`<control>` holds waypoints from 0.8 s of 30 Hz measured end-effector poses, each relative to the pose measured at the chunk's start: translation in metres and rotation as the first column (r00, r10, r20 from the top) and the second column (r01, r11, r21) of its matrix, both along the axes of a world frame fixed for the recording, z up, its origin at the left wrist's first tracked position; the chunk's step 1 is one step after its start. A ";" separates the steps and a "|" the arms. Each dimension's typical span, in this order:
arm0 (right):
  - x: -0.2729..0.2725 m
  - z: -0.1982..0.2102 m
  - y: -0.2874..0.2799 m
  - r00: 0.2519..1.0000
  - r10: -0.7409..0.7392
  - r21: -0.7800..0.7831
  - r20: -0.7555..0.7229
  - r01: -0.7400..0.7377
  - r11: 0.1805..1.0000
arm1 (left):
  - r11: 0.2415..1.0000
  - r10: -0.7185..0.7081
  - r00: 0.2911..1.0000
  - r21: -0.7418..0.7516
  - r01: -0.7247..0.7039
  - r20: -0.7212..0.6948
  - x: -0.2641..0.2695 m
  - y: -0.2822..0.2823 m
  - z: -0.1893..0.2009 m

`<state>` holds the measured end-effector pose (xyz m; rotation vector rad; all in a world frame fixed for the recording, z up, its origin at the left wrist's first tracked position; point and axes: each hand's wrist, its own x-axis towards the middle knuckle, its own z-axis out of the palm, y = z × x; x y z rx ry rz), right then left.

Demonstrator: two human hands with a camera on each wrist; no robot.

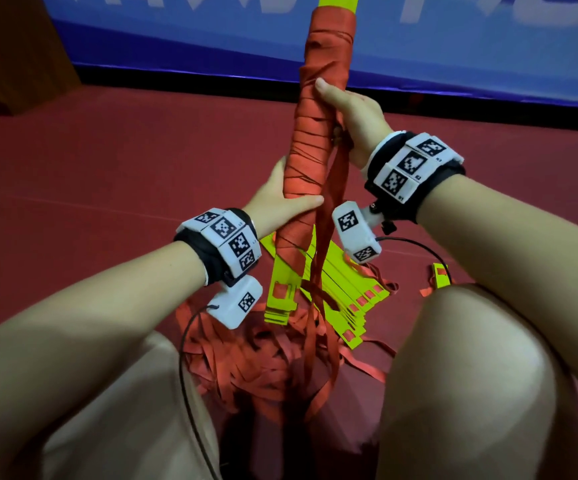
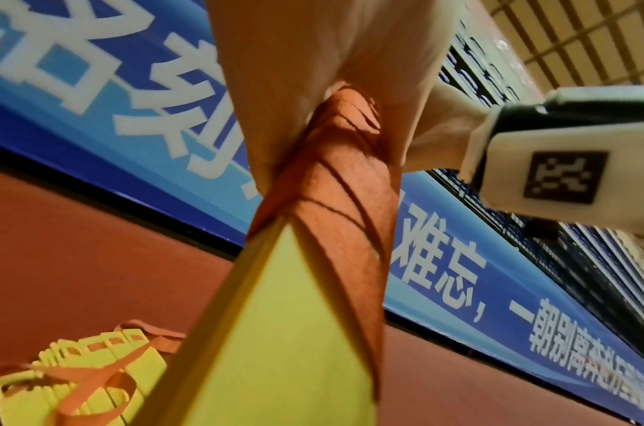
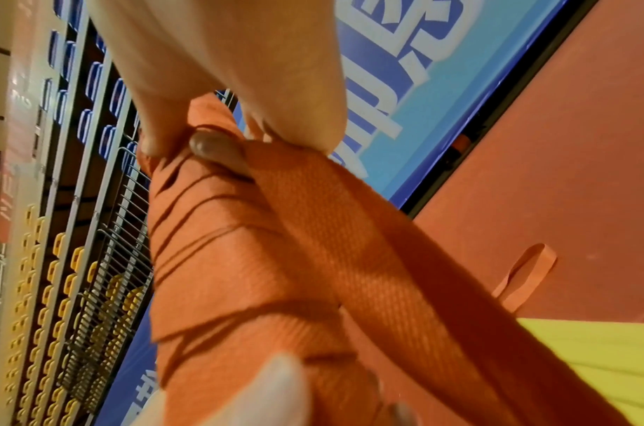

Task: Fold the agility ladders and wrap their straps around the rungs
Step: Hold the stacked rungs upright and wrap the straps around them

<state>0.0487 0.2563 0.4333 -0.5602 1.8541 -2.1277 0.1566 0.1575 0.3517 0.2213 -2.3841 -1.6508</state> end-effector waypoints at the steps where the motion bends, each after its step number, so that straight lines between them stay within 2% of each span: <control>1: -0.001 0.001 0.000 1.000 0.027 0.002 0.001 -0.027 1.000 | 1.000 0.026 0.999 -0.002 -0.026 -0.023 -0.001 -0.001 -0.001; 6: -0.003 0.017 0.010 0.994 0.110 0.129 -0.025 -0.106 0.986 | 0.991 0.090 0.990 -0.088 -0.100 -0.111 -0.004 -0.010 -0.004; 9: 0.003 0.019 0.017 0.994 0.032 0.298 -0.104 0.000 0.955 | 0.979 0.122 0.979 -0.143 -0.145 -0.161 -0.003 -0.014 -0.006; 12: 0.007 0.012 0.014 0.976 -0.060 0.364 -0.211 0.135 0.922 | 0.972 0.150 0.974 -0.157 -0.177 -0.168 -0.003 -0.015 -0.010; 14: 0.008 0.008 0.013 0.956 -0.049 0.403 -0.290 0.169 0.899 | 0.973 0.163 0.974 -0.138 -0.185 -0.158 -0.002 -0.014 -0.011; 18: 0.004 0.005 0.025 0.931 0.114 0.385 -0.347 0.030 0.922 | 0.987 0.163 0.979 0.018 -0.162 -0.123 -0.003 -0.005 -0.011; 21: -0.006 0.002 0.029 0.911 0.132 0.410 -0.390 0.044 0.911 | 0.981 0.175 0.978 0.106 -0.163 -0.112 0.000 0.003 -0.008; 24: -0.013 -0.002 0.026 0.922 0.071 0.417 -0.380 0.102 0.903 | 0.981 0.191 0.974 0.061 -0.185 -0.119 0.000 0.003 -0.012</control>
